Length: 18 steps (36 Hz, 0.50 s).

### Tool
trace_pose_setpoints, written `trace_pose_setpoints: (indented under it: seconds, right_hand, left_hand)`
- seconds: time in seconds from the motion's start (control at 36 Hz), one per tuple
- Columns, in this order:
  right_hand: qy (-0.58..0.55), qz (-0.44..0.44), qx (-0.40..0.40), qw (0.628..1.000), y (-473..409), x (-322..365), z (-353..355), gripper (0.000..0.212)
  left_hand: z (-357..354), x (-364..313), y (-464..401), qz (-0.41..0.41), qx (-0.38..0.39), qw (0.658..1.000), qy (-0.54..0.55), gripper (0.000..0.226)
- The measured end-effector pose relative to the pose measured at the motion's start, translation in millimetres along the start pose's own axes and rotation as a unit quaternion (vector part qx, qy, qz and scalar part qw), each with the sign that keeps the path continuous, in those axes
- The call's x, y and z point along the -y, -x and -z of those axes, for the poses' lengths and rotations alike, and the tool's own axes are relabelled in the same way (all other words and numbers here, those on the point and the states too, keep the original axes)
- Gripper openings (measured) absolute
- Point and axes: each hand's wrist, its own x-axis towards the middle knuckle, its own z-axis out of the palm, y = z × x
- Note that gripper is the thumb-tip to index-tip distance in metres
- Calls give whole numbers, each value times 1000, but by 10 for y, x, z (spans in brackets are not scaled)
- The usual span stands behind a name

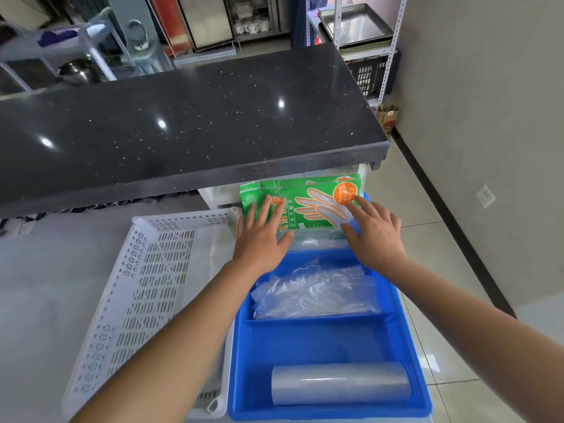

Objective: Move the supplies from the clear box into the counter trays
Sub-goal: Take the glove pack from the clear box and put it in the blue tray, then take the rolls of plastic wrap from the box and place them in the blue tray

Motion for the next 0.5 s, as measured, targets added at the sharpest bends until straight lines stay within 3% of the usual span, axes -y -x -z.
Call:
trace_pose_setpoints:
  seconds: [0.22, 0.36, 0.5]
  right_hand:
    - [-33, -4, 16, 999, 169, 52, 172, 60]
    - [-91, -8, 19, 996, 416, 182, 474, 63]
    - [-166, 27, 21, 986, 837, 560, 647, 62]
  left_hand:
    - [151, -21, 191, 8, 13, 998, 58, 69]
    - [430, -58, 632, 82, 65, 983, 153, 68]
    - [606, 7, 1386, 114, 41, 973, 194, 66]
